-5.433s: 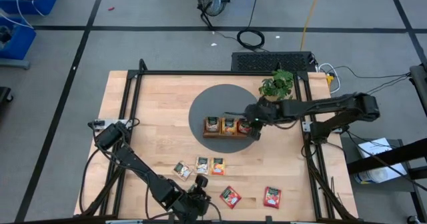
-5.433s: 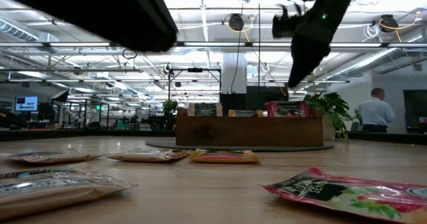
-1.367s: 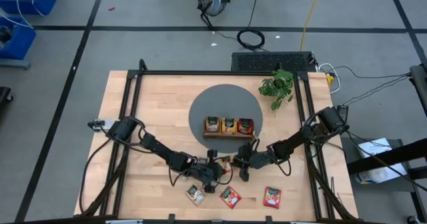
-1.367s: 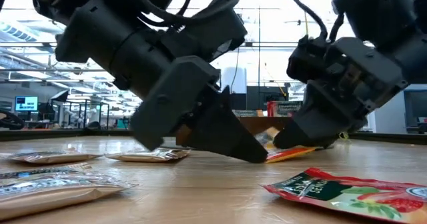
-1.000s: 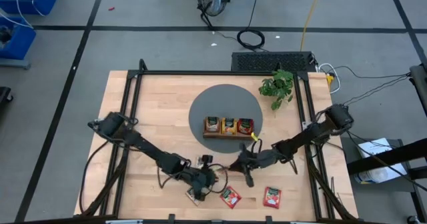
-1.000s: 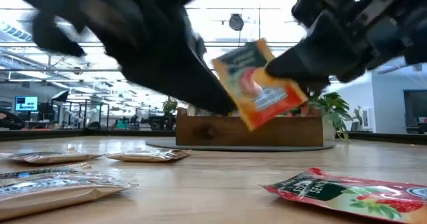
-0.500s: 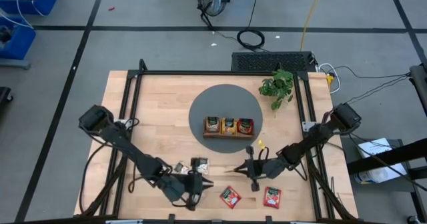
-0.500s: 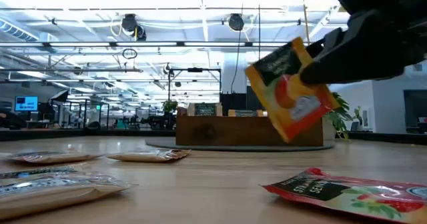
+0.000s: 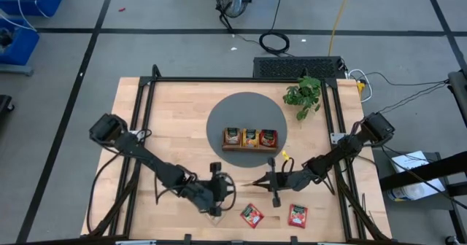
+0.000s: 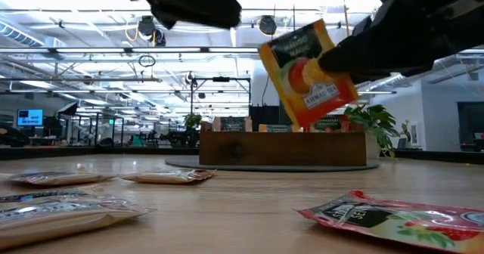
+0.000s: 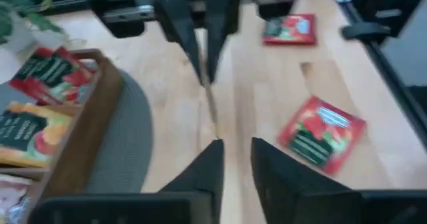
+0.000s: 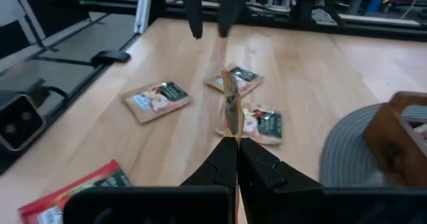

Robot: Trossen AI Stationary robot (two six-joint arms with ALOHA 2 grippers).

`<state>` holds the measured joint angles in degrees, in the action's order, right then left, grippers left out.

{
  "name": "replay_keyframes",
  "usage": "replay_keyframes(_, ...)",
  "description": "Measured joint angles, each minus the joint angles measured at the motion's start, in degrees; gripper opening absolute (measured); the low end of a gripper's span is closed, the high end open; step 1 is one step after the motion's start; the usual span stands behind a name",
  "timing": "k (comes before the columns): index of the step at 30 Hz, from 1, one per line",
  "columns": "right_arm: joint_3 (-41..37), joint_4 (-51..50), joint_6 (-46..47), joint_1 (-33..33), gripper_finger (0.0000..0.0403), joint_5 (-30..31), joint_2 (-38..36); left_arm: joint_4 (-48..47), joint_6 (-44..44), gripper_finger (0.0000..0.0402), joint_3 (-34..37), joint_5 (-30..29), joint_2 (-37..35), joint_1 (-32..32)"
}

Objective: Pick & Place Tea
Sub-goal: Put the orange tea bag into the middle slot of the wooden organizer

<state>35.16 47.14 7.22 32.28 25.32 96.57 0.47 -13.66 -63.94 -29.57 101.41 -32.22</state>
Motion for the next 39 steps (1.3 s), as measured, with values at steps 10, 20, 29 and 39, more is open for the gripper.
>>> replay_keyframes(10,0.0,-1.0,0.0,0.0,0.0000,-0.1,0.0,6.5,-2.3,0.0220,0.0,6.8,1.1,5.6)
replay_keyframes(20,0.0,-1.7,0.2,0.0,0.0000,-0.1,0.0,10.2,-2.0,0.0244,0.1,12.9,6.6,8.8)
replay_keyframes(29,0.0,-2.0,0.2,0.0,0.0000,0.0,0.0,11.7,-2.9,0.0196,0.0,14.9,7.3,10.0)
replay_keyframes(39,0.0,-2.1,0.2,0.0,0.0000,0.2,0.0,11.0,0.0,0.0013,0.0,16.0,7.5,10.2)
